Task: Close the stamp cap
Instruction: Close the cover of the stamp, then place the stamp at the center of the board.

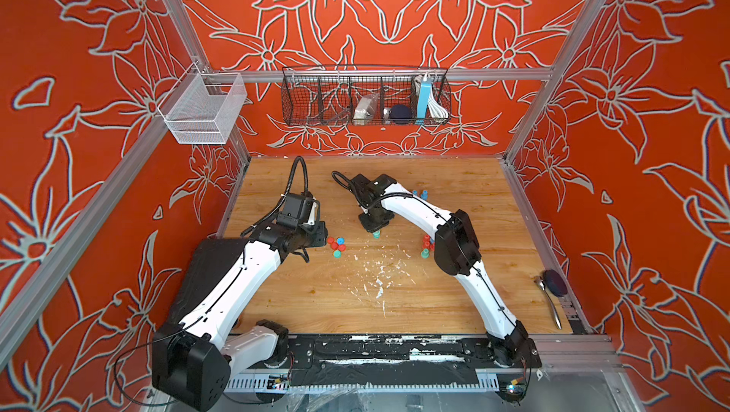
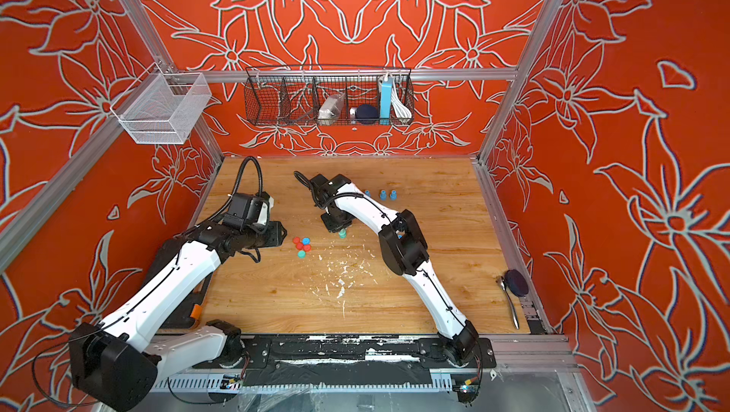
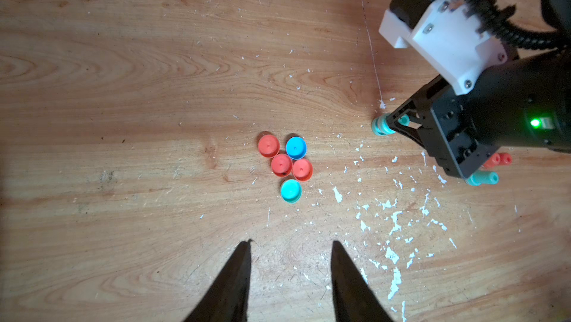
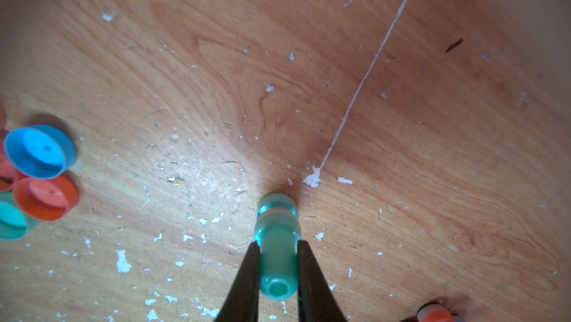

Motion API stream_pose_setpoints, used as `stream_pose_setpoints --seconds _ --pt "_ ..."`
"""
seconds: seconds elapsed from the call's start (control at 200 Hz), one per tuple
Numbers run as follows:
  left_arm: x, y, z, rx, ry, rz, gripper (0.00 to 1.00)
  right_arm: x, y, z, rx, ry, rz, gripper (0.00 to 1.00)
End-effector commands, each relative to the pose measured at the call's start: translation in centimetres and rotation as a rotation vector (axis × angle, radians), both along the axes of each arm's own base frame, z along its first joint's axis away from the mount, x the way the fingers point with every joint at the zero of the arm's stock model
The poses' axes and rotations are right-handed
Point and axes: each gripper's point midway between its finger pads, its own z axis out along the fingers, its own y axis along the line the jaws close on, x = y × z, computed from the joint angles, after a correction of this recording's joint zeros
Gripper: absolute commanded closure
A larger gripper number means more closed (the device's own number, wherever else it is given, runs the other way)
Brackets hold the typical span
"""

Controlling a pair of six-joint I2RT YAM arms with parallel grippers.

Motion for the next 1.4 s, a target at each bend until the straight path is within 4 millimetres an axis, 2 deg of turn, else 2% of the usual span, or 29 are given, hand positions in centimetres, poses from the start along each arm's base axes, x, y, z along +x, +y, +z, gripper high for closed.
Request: stream_pose_setpoints --seconds 0.0,0.976,1.181,1.396 --pt "0.0 0.4 0.2 0.01 -0.013 0.006 0.57 0.0 -0.8 -1.7 -0.042 0.022 -0.012 0.89" --pt "0.0 0.5 0.2 0.008 -0.013 0.009 0.57 -0.9 -2.0 -4.7 -0.073 0.059 -0.03 0.9" --pt "0.0 0.5 0.2 0.009 -0.014 0.008 0.57 -0.7 -3.1 -4.6 -0.1 0.045 -0.033 0.9" --pt "0.0 0.5 0.2 0.008 -0.012 0.008 0.57 -0.2 -5.2 -4.6 -0.119 0.042 -0.054 0.9"
